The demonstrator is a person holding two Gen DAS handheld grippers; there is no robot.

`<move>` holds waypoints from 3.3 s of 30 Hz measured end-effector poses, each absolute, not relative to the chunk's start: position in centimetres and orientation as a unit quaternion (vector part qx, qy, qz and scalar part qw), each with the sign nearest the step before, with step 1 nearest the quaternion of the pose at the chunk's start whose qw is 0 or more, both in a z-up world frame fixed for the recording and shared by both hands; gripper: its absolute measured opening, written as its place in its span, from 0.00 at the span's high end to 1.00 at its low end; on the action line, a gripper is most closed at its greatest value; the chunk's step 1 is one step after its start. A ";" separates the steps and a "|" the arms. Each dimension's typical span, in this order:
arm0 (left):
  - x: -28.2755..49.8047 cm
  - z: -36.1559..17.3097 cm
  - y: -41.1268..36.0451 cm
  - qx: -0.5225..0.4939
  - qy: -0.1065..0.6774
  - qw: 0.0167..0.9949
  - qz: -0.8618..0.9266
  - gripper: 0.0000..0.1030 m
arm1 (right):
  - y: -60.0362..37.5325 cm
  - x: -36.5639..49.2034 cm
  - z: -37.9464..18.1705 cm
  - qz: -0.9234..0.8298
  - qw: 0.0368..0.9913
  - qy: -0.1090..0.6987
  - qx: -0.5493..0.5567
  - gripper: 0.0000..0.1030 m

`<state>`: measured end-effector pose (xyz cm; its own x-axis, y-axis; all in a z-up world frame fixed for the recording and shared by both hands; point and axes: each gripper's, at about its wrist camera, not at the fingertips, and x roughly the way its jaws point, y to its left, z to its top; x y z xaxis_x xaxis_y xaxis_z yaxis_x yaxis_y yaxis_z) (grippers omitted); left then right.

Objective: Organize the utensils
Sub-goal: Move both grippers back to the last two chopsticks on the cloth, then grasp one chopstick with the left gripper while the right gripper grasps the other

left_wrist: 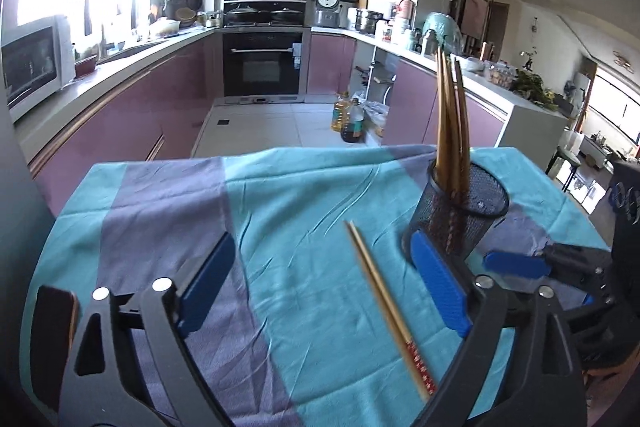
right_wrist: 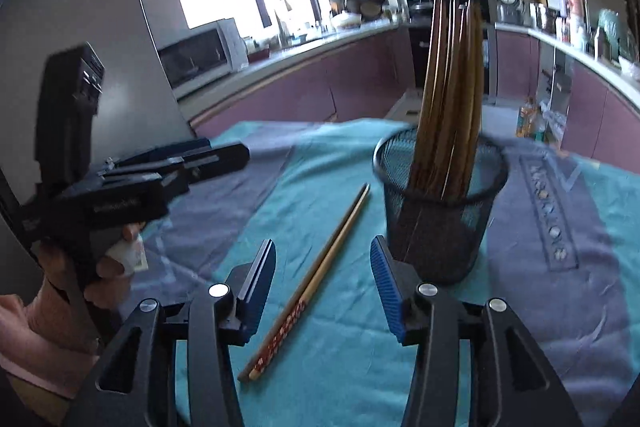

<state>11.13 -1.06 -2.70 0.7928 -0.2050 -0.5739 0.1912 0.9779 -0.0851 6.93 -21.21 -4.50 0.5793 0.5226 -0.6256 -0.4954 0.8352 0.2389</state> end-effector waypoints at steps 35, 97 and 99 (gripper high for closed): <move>11.2 -6.7 -1.0 -0.006 0.347 0.935 -0.071 0.08 | -18.0 7.7 -8.4 0.240 0.873 0.425 -0.016 0.62; 17.5 -11.8 -5.8 -0.021 0.467 0.870 -0.160 0.91 | -19.1 11.7 -8.7 0.222 0.872 0.435 0.035 0.95; 17.2 -11.8 -5.8 -0.022 0.465 0.872 -0.153 0.91 | -19.3 11.3 -8.4 0.225 0.874 0.429 0.040 0.95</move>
